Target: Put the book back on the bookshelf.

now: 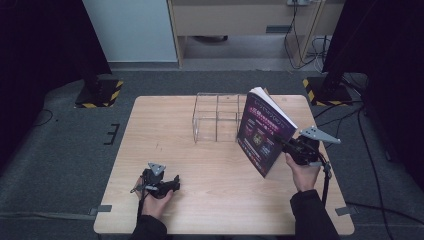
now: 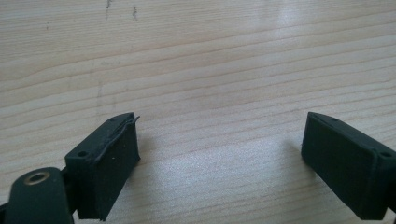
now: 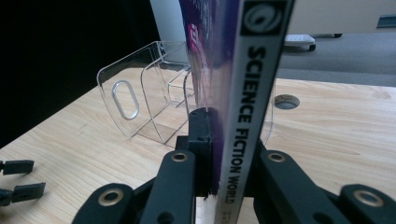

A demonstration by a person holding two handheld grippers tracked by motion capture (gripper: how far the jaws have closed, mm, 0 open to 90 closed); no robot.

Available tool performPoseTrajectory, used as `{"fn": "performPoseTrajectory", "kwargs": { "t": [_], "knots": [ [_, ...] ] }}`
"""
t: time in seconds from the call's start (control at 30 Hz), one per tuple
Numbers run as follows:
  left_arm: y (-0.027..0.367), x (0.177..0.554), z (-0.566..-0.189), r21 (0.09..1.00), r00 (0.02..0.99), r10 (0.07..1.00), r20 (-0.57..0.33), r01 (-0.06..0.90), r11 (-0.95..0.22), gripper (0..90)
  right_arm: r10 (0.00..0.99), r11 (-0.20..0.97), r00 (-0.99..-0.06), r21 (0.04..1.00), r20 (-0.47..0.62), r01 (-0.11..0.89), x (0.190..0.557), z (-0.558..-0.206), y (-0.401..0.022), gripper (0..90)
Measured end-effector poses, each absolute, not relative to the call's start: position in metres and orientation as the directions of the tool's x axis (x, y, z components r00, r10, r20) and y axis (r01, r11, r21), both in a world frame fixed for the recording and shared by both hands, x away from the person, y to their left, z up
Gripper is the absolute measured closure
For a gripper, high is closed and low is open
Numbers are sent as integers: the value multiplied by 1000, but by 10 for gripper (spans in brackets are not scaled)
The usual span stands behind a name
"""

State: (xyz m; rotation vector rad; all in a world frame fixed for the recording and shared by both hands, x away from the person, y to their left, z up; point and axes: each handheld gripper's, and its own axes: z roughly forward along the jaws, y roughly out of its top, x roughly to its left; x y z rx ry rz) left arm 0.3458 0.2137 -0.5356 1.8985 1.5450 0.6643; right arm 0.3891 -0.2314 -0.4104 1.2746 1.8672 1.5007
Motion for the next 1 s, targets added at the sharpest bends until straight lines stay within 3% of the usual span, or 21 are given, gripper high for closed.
{"fn": "performPoseTrajectory", "kwargs": {
  "t": [0.33,1.0],
  "knots": [
    [214,346,-536,717,199,980,10,682,-146,101,879,26,-459,947,131,321,389,-400,-220,827],
    [214,346,-536,717,199,980,9,682,-146,101,910,-36,-393,968,135,250,428,-392,-198,828]
  ]
}}
